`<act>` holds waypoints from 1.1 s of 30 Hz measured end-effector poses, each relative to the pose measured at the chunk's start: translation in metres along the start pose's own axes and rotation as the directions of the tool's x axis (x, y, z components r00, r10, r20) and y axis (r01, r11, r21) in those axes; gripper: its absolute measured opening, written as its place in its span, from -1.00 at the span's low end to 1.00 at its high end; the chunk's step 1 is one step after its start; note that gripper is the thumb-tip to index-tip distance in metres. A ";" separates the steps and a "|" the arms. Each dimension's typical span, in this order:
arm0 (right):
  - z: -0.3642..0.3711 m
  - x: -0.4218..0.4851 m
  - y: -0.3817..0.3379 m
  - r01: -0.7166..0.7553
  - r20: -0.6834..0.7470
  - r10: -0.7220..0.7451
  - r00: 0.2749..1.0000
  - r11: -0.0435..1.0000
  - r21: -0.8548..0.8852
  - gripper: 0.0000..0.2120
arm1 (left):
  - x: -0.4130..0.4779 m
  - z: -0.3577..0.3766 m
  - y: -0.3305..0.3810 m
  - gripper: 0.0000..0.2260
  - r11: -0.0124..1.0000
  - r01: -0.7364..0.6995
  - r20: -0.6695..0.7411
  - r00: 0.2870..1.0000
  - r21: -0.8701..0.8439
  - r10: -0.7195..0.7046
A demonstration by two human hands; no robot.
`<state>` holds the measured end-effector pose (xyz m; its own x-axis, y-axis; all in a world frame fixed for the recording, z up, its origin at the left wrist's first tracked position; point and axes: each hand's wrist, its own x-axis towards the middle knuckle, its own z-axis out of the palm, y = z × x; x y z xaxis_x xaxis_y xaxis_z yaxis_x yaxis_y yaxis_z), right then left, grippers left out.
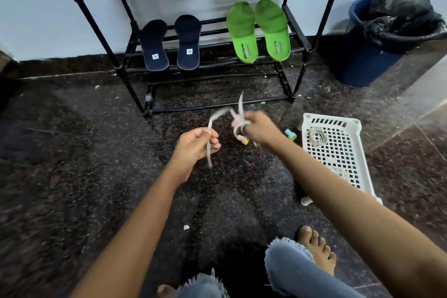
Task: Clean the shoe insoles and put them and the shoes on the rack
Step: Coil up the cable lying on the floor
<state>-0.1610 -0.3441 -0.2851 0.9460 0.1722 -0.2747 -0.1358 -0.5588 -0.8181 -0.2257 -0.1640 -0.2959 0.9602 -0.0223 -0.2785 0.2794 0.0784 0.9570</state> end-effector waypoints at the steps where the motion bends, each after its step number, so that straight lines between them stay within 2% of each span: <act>1: 0.010 -0.002 0.009 0.011 0.091 0.004 0.996 0.987 -0.159 -0.94 | -0.002 0.001 0.002 -0.78 0.999 0.019 -0.006 1.000 -0.032 -0.019; 3: 0.025 -0.008 0.019 0.076 0.201 -0.005 0.980 0.935 -0.345 -0.88 | -0.006 0.003 0.006 -0.78 0.996 0.061 -0.011 0.998 -0.058 -0.061; 5: 0.028 -0.013 0.018 0.081 0.240 0.014 0.971 0.921 -0.380 -0.76 | -0.009 0.004 0.010 -0.78 0.994 0.091 0.001 0.996 -0.060 -0.091; 8: 0.021 -0.017 0.003 0.102 0.308 0.064 0.949 0.863 -0.494 -0.46 | -0.013 0.002 0.016 -0.79 0.991 0.117 -0.006 0.993 -0.061 -0.118; 10: 0.012 -0.019 -0.012 0.109 0.315 0.103 0.944 0.800 -0.590 -0.48 | -0.013 0.000 0.020 -0.80 0.991 0.129 -0.005 0.992 -0.044 -0.130; 12: 0.001 -0.021 -0.028 0.119 0.218 0.015 0.976 0.802 -0.586 -0.62 | -0.013 -0.002 0.025 -0.81 0.990 0.139 0.007 0.990 -0.019 -0.138; 14: -0.006 -0.019 -0.037 0.226 0.088 -0.211 0.973 0.828 -0.512 -0.71 | -0.013 -0.003 0.030 -0.81 0.989 0.146 0.026 0.989 0.007 -0.146; 16: -0.005 -0.017 -0.041 0.405 0.126 -0.385 0.914 0.861 -0.307 -0.63 | -0.013 -0.001 0.035 -0.81 0.990 0.142 0.053 0.988 0.021 -0.143; 18: 0.002 -0.017 -0.041 0.461 0.247 -0.435 0.866 0.886 -0.055 -0.59 | -0.012 0.002 0.040 -0.80 0.992 0.129 0.077 0.989 -0.007 -0.129; 19: 0.006 -0.017 -0.038 0.464 0.265 -0.448 0.854 0.886 0.003 -0.62 | -0.013 0.003 0.043 -0.80 0.992 0.124 0.083 0.989 -0.035 -0.121; 22: 0.016 -0.012 -0.029 0.505 0.119 -0.503 0.856 0.863 0.014 -0.75 | -0.013 0.003 0.047 -0.80 0.990 0.108 0.102 0.990 -0.090 -0.098; 24: 0.022 -0.010 -0.023 0.484 -0.018 -0.484 0.875 0.873 0.053 -0.78 | -0.013 0.003 0.050 -0.80 0.989 0.098 0.120 0.989 -0.115 -0.084; 26: 0.031 -0.010 -0.013 0.453 -0.071 -0.449 0.891 0.889 0.066 -0.81 | -0.012 0.004 0.055 -0.80 0.979 0.083 0.124 0.990 -0.186 -0.060; 29: 0.050 -0.008 0.012 0.308 0.005 -0.310 0.951 0.948 0.074 -0.80 | -0.009 0.002 0.063 -0.80 0.962 0.041 0.100 0.995 -0.270 -0.015; 31: 0.062 -0.009 0.026 0.184 0.080 -0.205 0.975 0.959 0.217 -0.79 | -0.006 0.002 0.065 -0.80 0.962 0.018 0.081 0.997 -0.273 0.004; 33: 0.068 -0.012 0.031 0.124 0.143 -0.181 0.973 0.932 0.339 -0.79 | -0.005 0.002 0.062 -0.80 0.959 0.009 0.050 0.999 -0.282 0.005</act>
<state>-0.1965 -0.3086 -0.3411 0.9031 0.3845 -0.1911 -0.1094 -0.2245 -0.9683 -0.2129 -0.1614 -0.2351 0.9604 -0.0719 -0.2694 0.2770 0.3560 0.8925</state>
